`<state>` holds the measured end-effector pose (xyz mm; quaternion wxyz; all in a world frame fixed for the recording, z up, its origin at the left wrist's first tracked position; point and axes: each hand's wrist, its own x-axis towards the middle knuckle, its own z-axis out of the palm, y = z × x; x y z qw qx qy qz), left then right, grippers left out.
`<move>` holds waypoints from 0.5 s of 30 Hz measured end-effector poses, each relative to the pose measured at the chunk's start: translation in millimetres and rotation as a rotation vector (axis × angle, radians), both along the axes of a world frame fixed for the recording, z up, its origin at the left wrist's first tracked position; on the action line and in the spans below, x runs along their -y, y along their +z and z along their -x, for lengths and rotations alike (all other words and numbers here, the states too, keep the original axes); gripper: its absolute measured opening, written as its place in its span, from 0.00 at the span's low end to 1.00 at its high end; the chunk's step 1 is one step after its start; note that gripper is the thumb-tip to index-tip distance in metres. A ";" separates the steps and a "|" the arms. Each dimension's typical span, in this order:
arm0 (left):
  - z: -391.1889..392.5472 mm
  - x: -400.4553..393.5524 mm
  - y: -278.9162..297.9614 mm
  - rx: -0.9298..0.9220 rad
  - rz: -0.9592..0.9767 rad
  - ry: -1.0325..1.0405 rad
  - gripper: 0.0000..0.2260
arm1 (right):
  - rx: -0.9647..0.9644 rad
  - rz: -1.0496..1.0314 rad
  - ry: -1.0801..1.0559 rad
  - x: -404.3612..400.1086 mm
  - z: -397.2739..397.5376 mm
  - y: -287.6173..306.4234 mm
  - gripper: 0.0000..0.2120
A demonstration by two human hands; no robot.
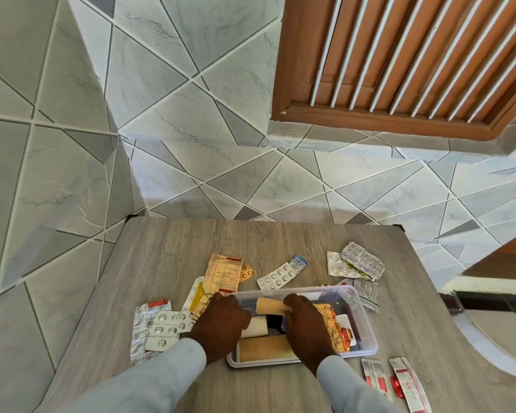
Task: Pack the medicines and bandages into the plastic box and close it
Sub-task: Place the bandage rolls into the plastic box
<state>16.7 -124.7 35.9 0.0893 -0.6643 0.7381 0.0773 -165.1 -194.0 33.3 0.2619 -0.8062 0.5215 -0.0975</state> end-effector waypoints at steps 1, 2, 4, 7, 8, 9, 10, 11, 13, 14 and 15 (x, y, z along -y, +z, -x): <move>-3.5 -1.5 -2.0 -0.051 0.006 0.017 0.10 | 0.001 0.003 0.023 0.3 -4.9 0.4 0.12; -7.5 -3.0 -4.7 -0.105 0.016 0.031 0.11 | 0.001 0.000 0.044 0.0 -10.4 -0.3 0.13; -13.8 -7.2 -2.9 -0.182 0.081 0.041 0.10 | -0.012 -0.007 0.078 -2.2 -21.5 -4.4 0.14; -17.3 -10.6 -5.8 -0.148 0.183 0.008 0.06 | -0.070 -0.037 0.117 -5.7 -33.3 -10.5 0.16; -16.8 -11.1 -7.0 -0.137 0.205 0.001 0.08 | -0.097 -0.045 0.138 -7.4 -35.4 -12.3 0.16; -16.6 -11.0 -7.3 -0.148 0.219 0.003 0.08 | -0.117 -0.051 0.151 -8.7 -36.1 -13.8 0.17; -16.6 -11.5 -6.6 -0.163 0.249 0.009 0.08 | -0.122 -0.057 0.148 -9.9 -35.5 -14.0 0.18; -15.4 -12.0 -2.1 -0.173 0.261 0.020 0.07 | -0.117 -0.064 0.135 -10.6 -33.9 -12.6 0.18; -16.4 -12.6 2.0 -0.231 0.295 0.053 0.06 | -0.077 -0.068 0.062 -11.8 -27.4 -8.6 0.17; -19.5 -12.0 5.1 -0.289 0.293 0.074 0.07 | -0.043 -0.051 0.035 -9.2 -26.9 -5.7 0.17; -13.9 -10.4 7.6 -0.369 0.283 0.069 0.10 | -0.025 -0.041 -0.020 -12.6 -14.8 -1.3 0.17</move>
